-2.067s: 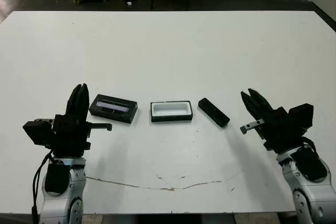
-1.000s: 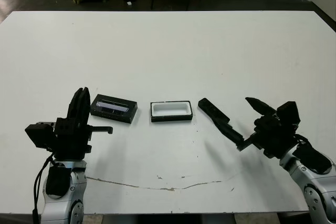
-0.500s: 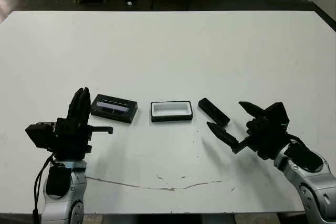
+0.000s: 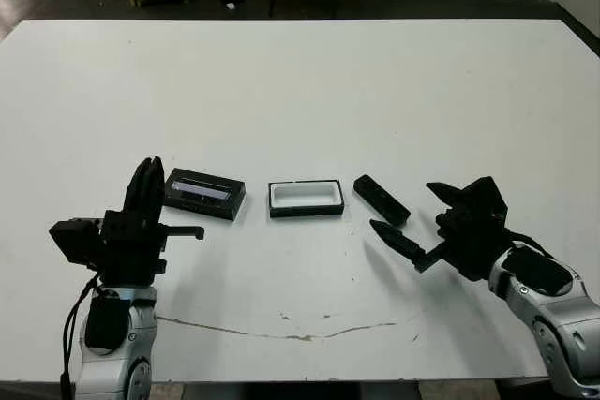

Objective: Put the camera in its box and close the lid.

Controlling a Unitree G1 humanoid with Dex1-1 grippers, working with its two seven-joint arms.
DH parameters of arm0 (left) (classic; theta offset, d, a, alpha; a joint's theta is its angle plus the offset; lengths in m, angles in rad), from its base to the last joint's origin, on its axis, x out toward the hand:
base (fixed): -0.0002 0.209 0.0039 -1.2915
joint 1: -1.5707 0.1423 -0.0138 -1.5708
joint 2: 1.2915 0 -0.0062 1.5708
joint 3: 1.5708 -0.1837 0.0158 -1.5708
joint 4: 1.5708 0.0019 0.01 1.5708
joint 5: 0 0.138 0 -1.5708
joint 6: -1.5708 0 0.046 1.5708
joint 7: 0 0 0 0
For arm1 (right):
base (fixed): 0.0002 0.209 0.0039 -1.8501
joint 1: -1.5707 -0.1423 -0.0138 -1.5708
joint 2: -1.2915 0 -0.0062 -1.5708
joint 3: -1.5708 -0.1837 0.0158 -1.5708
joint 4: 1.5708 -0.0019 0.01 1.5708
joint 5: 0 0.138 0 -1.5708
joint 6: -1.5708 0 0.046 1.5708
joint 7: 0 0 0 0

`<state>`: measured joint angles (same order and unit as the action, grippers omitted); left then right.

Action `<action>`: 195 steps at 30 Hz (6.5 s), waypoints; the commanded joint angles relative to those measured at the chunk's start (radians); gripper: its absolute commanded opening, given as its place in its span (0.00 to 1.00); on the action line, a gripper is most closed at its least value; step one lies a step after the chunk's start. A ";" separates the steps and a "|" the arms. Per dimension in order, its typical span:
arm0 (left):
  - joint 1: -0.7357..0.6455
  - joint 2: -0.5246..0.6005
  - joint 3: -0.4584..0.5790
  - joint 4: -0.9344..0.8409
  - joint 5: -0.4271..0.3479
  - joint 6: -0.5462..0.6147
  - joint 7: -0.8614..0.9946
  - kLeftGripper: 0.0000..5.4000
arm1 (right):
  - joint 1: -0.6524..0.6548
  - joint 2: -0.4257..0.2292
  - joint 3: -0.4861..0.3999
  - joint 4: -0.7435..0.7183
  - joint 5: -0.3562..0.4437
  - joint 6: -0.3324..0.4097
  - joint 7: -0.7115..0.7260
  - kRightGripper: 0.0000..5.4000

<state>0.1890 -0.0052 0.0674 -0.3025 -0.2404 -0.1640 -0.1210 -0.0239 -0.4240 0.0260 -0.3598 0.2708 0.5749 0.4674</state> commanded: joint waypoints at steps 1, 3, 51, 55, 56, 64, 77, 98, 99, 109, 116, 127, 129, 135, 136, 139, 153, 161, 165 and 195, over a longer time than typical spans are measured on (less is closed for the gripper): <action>0.005 0.002 0.000 0.004 0.007 0.018 0.007 0.00 | -0.004 0.007 0.009 0.039 -0.016 -0.010 -0.008 0.99; 0.006 0.001 0.000 0.000 0.008 0.022 0.011 0.00 | -0.009 0.010 0.013 0.049 -0.022 -0.017 -0.007 0.99; 0.014 -0.002 -0.004 -0.003 0.015 0.021 0.015 0.00 | -0.010 0.001 0.059 0.137 -0.115 -0.123 0.034 0.01; 0.013 -0.002 -0.005 0.000 0.020 0.016 0.016 0.00 | -0.005 0.007 0.051 0.153 -0.111 -0.148 0.040 0.01; 0.014 -0.001 -0.006 -0.003 0.021 0.021 0.018 0.00 | -0.004 0.008 0.049 0.161 -0.109 -0.160 0.044 0.01; 0.017 -0.007 -0.010 -0.003 0.020 0.019 0.021 0.00 | 0.000 -0.006 0.012 0.175 -0.090 -0.251 0.081 0.01; 0.024 -0.013 -0.011 0.002 0.026 0.008 0.020 0.00 | -0.234 -0.095 -0.093 0.196 0.064 -0.112 0.202 0.01; 0.041 -0.023 -0.013 0.003 0.021 -0.008 0.016 0.00 | -0.758 -0.098 0.242 0.538 -0.034 -0.085 0.646 0.01; 0.041 -0.024 -0.013 0.003 0.019 -0.009 0.015 0.00 | -0.761 -0.091 0.249 0.544 -0.032 -0.083 0.660 0.01; 0.040 -0.024 -0.012 0.014 0.040 -0.021 0.019 0.00 | -0.742 -0.073 0.319 0.543 -0.070 -0.082 0.713 0.01; 0.040 -0.026 -0.012 0.017 0.037 -0.022 0.016 0.00 | -0.753 -0.077 0.369 0.574 -0.133 -0.078 0.734 0.01; 0.036 -0.027 -0.016 0.024 0.036 -0.033 0.015 0.00 | -0.762 -0.056 0.397 0.666 -0.194 -0.164 0.756 0.01; 0.038 -0.027 -0.017 0.018 0.038 -0.028 0.018 0.00 | -0.769 -0.052 0.401 0.682 -0.202 -0.169 0.762 0.01; 0.040 -0.028 -0.019 0.016 0.036 -0.024 0.018 0.00 | -0.781 -0.042 0.405 0.715 -0.224 -0.192 0.784 0.01; 0.040 -0.027 -0.019 0.018 0.037 -0.026 0.017 0.00 | -0.785 -0.039 0.405 0.718 -0.226 -0.188 0.787 0.01; 0.040 -0.027 -0.020 0.018 0.038 -0.026 0.018 0.00 | -0.793 -0.031 0.407 0.730 -0.233 -0.200 0.796 0.01; 0.047 -0.028 -0.025 0.016 0.044 -0.020 0.022 0.00 | -0.830 0.014 0.400 0.789 -0.256 -0.233 0.804 0.01; 0.049 -0.029 -0.028 0.018 0.036 -0.023 0.016 0.00 | -0.835 0.056 0.413 0.784 -0.283 -0.220 0.783 0.01; 0.051 -0.031 -0.029 0.016 0.041 -0.023 0.022 0.00 | -0.836 0.083 0.424 0.807 -0.297 -0.251 0.787 0.01; 0.049 -0.029 -0.029 0.041 0.040 -0.048 0.010 0.00 | -0.827 0.086 0.404 0.750 -0.319 -0.170 0.762 0.32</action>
<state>0.2280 -0.0372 0.0372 -0.2805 -0.2035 -0.2119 -0.1089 -0.8524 -0.3395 0.4314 0.3963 -0.0522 0.3945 1.2376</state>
